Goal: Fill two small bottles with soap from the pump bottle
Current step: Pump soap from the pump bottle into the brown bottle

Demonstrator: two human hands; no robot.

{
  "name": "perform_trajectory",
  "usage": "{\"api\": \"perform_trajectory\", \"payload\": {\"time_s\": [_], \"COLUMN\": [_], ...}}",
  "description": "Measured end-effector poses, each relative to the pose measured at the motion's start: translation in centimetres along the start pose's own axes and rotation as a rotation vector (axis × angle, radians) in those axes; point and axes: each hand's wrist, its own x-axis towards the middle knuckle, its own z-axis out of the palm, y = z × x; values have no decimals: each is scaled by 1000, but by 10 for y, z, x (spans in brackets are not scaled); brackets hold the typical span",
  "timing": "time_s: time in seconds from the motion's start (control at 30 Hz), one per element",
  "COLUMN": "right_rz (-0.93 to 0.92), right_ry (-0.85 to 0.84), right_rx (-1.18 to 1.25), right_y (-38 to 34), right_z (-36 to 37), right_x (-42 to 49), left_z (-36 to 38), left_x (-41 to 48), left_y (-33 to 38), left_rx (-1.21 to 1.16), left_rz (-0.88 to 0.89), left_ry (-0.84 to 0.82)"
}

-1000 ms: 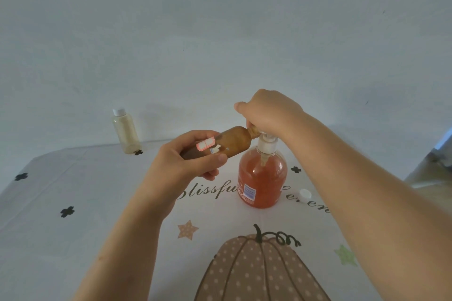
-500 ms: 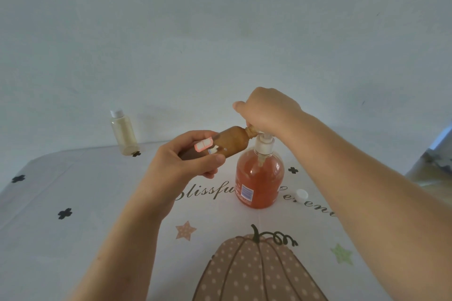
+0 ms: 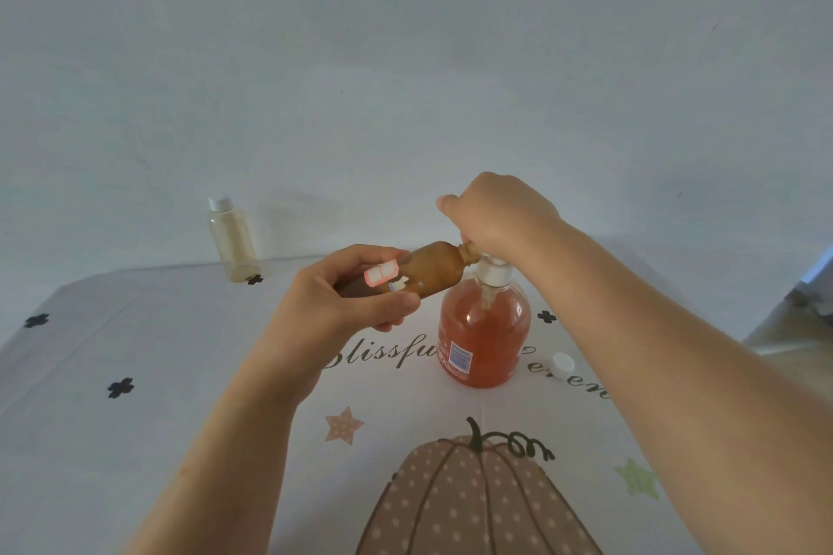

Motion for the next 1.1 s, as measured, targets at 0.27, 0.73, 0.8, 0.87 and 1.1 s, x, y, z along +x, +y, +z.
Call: {"api": "perform_trajectory", "payload": {"time_s": [0.27, 0.73, 0.8, 0.87, 1.1], "right_rz": [-14, -14, -16, -16, -22], "right_ry": [33, 1, 5, 14, 37], "right_rx": [3, -20, -20, -8, -18], "right_y": [-2, -3, -1, 0, -4], "right_z": [-7, -7, -2, 0, -7], "right_x": [-2, 0, 0, 0, -5], "left_z": [2, 2, 0, -1, 2], "left_x": [0, -1, 1, 2, -2], "left_y": [0, 0, -1, -2, 1], "left_rx": [-6, -4, 16, 18, 13], "left_rz": [22, 14, 9, 13, 23], "left_ry": [32, 28, 21, 19, 37]}}
